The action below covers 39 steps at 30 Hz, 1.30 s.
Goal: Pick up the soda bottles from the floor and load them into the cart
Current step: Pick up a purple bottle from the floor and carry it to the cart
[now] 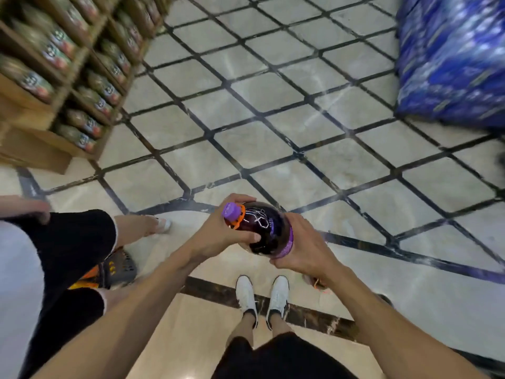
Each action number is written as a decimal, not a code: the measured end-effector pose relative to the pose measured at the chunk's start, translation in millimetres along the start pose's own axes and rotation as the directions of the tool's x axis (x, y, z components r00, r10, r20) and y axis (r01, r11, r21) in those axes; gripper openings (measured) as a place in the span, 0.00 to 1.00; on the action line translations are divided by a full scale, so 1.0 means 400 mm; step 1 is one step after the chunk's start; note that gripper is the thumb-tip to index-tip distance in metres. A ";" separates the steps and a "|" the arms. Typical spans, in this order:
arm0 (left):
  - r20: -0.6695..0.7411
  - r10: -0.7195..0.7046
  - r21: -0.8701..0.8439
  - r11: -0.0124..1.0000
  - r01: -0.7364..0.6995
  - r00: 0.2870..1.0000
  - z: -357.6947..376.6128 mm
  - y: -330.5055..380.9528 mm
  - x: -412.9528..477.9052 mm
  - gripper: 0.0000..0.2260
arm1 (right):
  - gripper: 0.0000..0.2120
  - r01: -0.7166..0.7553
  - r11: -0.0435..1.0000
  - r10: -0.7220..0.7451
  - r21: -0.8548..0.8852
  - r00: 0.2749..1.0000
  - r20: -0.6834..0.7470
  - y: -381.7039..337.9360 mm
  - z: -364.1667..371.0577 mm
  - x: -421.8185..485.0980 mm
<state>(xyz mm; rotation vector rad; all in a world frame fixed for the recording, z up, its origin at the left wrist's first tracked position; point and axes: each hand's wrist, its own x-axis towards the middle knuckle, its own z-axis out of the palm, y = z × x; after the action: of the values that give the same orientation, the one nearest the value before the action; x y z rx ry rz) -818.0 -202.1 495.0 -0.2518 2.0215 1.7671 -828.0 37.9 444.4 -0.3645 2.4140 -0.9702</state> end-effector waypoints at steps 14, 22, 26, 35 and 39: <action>-0.027 0.123 -0.059 0.990 -0.125 0.992 -0.039 0.163 -0.236 0.30 | 0.42 0.058 0.994 -0.061 -0.091 0.998 -0.035 -0.234 -0.061 -0.165; -0.351 0.127 -0.134 0.974 -0.184 0.928 -0.093 0.120 -0.426 0.30 | 0.42 0.320 0.929 -0.290 -0.187 0.942 0.169 -0.372 -0.030 -0.111; -0.592 0.062 -0.177 0.963 -0.204 0.803 -0.088 0.076 -0.582 0.31 | 0.41 0.535 0.822 -0.446 -0.195 0.818 0.362 -0.475 0.028 -0.083; -0.923 -0.129 -0.235 0.934 -0.268 0.362 0.076 -0.044 -0.982 0.31 | 0.46 0.850 0.525 -0.581 0.046 0.319 0.749 -0.682 0.268 -0.208; -0.967 -0.218 -0.250 0.916 -0.315 0.133 0.199 -0.113 -1.182 0.31 | 0.49 0.898 0.412 -0.555 0.156 0.112 0.824 -0.747 0.418 -0.367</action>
<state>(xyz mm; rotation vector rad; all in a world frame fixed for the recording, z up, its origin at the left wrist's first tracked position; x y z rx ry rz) -363.9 -202.3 655.2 -2.1071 2.2815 2.3246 -596.9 -207.0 603.7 -1.9327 1.3674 -0.3907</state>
